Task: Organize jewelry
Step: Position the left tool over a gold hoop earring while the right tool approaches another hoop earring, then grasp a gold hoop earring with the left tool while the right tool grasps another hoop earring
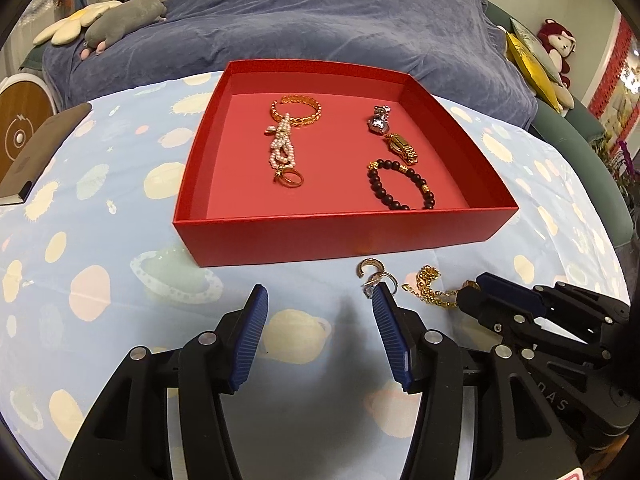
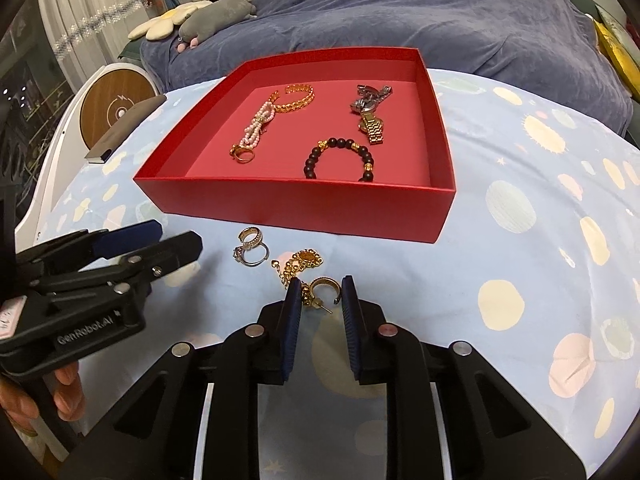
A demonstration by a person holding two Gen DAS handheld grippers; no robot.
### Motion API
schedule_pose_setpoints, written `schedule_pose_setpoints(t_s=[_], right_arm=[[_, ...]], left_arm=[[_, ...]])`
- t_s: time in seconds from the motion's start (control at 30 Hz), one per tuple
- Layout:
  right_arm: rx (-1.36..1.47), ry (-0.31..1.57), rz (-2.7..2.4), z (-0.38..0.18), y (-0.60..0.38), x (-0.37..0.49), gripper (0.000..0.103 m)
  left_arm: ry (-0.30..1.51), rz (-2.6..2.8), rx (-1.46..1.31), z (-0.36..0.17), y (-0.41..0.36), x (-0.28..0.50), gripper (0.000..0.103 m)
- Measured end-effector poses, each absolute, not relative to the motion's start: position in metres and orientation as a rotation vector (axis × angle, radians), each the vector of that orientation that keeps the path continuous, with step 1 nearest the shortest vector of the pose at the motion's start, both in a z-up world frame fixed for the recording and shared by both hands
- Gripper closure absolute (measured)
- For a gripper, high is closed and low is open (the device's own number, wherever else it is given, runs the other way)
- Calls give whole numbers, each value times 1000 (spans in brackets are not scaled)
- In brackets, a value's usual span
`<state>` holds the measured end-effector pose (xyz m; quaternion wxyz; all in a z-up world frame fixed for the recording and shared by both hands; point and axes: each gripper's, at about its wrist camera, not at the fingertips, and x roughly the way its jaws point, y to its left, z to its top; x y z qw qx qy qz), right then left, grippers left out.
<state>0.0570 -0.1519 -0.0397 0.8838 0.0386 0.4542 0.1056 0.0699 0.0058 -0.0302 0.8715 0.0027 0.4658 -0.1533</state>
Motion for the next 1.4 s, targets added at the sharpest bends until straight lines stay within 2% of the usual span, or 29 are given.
schedule_pose_setpoints(t_s=[0.87,0.97,1.4], right_arm=[[191,972,202,-41,-201,50,82],[162,984,198,-45,-201,47,82],[144,988,192,-52,-210,37,81]], left_arm=[[990,-360,18,-47,-21,80,51],[986,-366,31,-48,-23,78,46],[929,-333,68,-51,-35,86,46]])
